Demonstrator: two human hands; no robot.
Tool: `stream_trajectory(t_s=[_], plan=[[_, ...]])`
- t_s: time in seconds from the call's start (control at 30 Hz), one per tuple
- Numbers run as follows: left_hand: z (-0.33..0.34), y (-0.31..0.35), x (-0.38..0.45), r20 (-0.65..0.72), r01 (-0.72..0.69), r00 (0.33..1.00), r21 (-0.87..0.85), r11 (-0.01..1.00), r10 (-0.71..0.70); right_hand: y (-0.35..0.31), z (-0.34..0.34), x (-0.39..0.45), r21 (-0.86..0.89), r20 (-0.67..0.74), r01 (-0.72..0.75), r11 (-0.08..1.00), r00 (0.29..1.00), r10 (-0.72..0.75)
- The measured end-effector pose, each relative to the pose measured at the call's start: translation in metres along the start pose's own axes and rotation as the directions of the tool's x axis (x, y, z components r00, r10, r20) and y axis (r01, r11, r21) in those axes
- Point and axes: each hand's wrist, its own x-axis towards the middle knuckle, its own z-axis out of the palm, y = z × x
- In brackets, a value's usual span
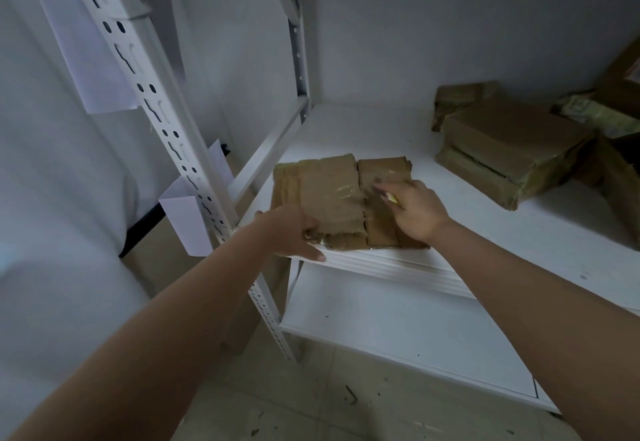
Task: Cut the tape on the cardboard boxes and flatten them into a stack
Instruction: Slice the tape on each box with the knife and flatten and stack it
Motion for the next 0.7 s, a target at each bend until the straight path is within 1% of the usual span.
stream_trajectory(t_s=[0.03, 0.07, 0.1, 0.13, 0.2, 0.27, 0.3, 0.33, 0.4, 0.43, 0.47, 0.53, 0.6, 0.63, 0.7], plan=[[0.001, 0.001, 0.0, 0.045, -0.009, 0.999, -0.025, 1.0, 0.011, 0.001, 0.005, 0.001, -0.032, 0.117, 0.018, 0.999, 0.993, -0.014], [0.002, 0.001, 0.0, 0.084, -0.003, 0.996, -0.047, 0.999, 0.006, 0.001, 0.01, 0.001, -0.072, 0.196, 0.022, 0.997, 0.981, -0.008], [0.003, 0.002, 0.001, 0.109, 0.018, 0.994, -0.062, 0.998, -0.011, 0.001, 0.015, 0.0, -0.109, 0.222, 0.019, 0.994, 0.975, 0.006], [0.005, 0.002, 0.001, 0.116, 0.047, 0.993, -0.085, 0.995, -0.037, 0.001, 0.02, -0.001, -0.128, 0.203, 0.004, 0.992, 0.979, 0.022], [0.009, 0.0, 0.002, 0.088, 0.137, 0.988, -0.165, 0.977, -0.124, -0.001, 0.024, -0.006, -0.127, 0.096, -0.062, 0.99, 0.993, 0.075], [0.012, -0.005, 0.005, -0.008, 0.19, 0.98, -0.214, 0.958, -0.196, -0.004, 0.026, -0.013, -0.177, -0.041, -0.092, 0.98, 0.995, 0.086], [0.011, -0.005, 0.007, -0.063, 0.193, 0.976, -0.176, 0.965, -0.207, -0.005, 0.026, -0.016, -0.222, -0.096, -0.087, 0.971, 0.993, 0.067], [0.009, -0.003, 0.011, -0.108, 0.196, 0.972, -0.102, 0.975, -0.206, -0.006, 0.026, -0.018, -0.243, -0.143, -0.084, 0.966, 0.989, 0.05], [0.007, 0.007, 0.016, -0.185, 0.209, 0.963, 0.055, 0.976, -0.195, -0.005, 0.026, -0.021, -0.184, -0.202, -0.087, 0.979, 0.978, 0.049], [0.007, 0.015, 0.018, -0.235, 0.216, 0.954, 0.097, 0.972, -0.188, -0.003, 0.026, -0.023, -0.134, -0.233, -0.092, 0.987, 0.971, 0.059], [0.007, 0.024, 0.021, -0.294, 0.206, 0.941, 0.111, 0.972, -0.166, -0.001, 0.026, -0.024, -0.087, -0.266, -0.102, 0.991, 0.961, 0.075], [0.009, 0.039, 0.027, -0.378, 0.119, 0.923, 0.106, 0.987, -0.07, 0.003, 0.026, -0.025, -0.041, -0.331, -0.114, 0.993, 0.939, 0.094], [0.014, 0.049, 0.034, -0.352, 0.021, 0.936, 0.107, 0.994, 0.017, 0.006, 0.026, -0.024, -0.055, -0.356, -0.117, 0.992, 0.93, 0.09], [0.019, 0.053, 0.037, -0.307, 0.007, 0.951, 0.091, 0.996, 0.021, 0.007, 0.026, -0.022, -0.061, -0.333, -0.116, 0.991, 0.939, 0.09], [0.032, 0.06, 0.043, -0.216, 0.037, 0.976, 0.041, 0.998, -0.027, 0.011, 0.027, -0.019, -0.058, -0.209, -0.11, 0.992, 0.973, 0.096]])
